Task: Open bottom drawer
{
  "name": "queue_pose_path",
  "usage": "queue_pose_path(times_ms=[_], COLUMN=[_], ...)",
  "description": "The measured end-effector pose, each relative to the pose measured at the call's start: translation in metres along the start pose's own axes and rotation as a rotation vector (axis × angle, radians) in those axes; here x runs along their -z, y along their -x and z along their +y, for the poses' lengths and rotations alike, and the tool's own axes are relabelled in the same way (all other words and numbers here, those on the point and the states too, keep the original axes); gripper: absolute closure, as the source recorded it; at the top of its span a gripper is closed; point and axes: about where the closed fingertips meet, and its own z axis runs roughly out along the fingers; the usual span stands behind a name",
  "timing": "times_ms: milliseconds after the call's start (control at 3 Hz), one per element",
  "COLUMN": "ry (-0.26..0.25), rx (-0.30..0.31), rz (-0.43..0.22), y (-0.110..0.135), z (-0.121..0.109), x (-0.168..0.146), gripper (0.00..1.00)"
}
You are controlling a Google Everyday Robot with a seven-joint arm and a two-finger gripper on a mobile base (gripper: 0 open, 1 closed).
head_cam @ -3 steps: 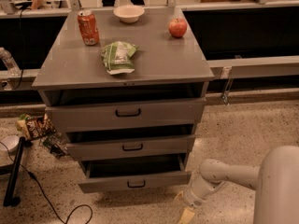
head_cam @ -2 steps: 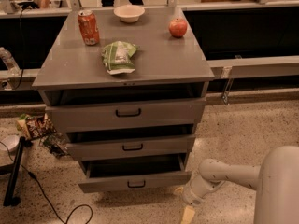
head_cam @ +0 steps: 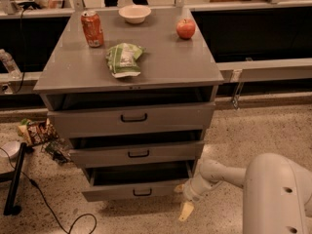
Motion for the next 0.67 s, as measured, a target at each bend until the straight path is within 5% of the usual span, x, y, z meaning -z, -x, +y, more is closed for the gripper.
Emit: queue_pose_path(times_ms=[667], ry=[-0.1], rx=[0.048], rz=[-0.013], y=[0.006], z=[-0.074], x=[-0.001], gripper=[0.16])
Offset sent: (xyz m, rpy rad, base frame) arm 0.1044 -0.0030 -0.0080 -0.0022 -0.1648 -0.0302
